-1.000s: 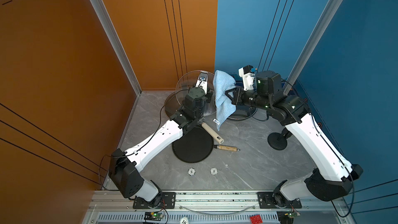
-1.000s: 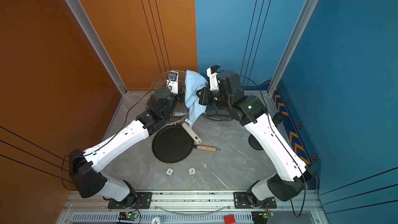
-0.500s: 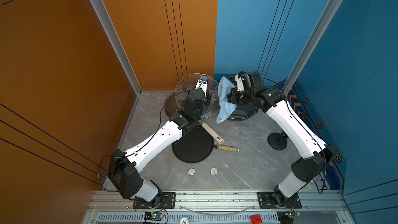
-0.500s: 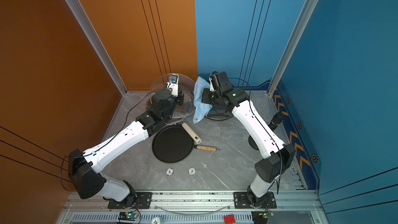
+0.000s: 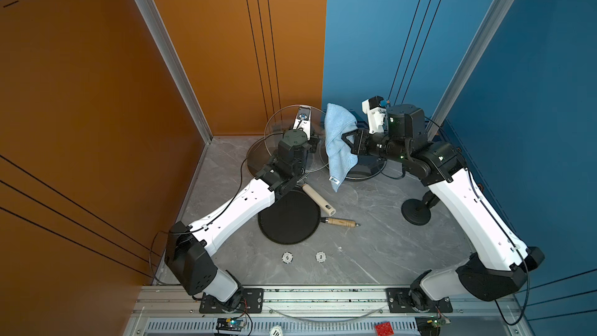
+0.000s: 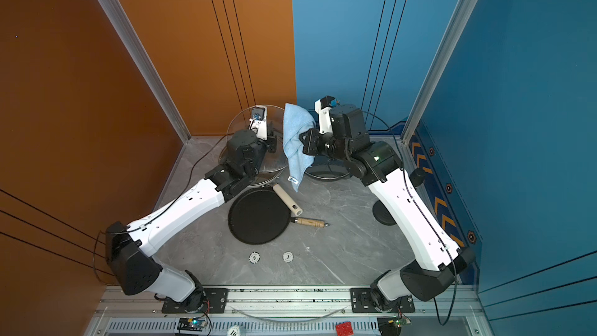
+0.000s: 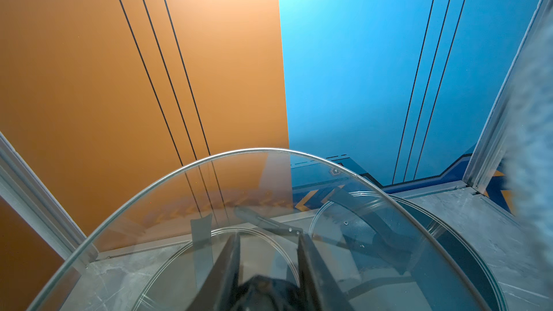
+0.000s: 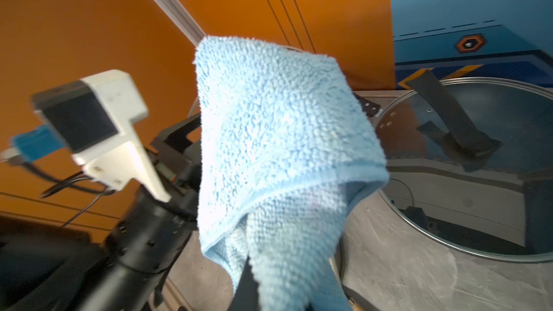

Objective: Wipe the pot lid with a cloth
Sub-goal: Wipe the pot lid.

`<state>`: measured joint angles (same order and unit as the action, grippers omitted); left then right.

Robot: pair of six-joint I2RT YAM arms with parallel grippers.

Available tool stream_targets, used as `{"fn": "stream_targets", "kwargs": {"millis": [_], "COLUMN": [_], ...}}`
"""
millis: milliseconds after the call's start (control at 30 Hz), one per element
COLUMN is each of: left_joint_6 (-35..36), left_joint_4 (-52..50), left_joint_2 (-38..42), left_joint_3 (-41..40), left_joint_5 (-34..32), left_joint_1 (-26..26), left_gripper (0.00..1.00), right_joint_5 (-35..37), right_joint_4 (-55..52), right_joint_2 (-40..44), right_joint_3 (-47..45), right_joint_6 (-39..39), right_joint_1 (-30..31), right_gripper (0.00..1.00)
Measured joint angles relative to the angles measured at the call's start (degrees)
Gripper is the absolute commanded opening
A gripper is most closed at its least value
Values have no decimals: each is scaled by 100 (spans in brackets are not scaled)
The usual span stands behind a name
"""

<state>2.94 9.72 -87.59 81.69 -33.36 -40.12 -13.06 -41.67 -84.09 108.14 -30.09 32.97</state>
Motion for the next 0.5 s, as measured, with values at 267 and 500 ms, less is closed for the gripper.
{"fn": "stream_targets", "kwargs": {"millis": [267, 500], "left_joint_6": [-149, -129], "left_joint_4": [31, 37], "left_joint_2": [-52, -50], "left_joint_3": [13, 15], "left_joint_5": [103, 98], "left_joint_1": [-2, -17], "left_gripper": [33, 33], "right_joint_5": [-343, 328], "right_joint_4": [125, -354], "right_joint_2": [-658, -828], "right_joint_3": [-203, -140], "right_joint_6": [-225, 52], "right_joint_1": [-15, -492], "right_gripper": [0, 0]}}
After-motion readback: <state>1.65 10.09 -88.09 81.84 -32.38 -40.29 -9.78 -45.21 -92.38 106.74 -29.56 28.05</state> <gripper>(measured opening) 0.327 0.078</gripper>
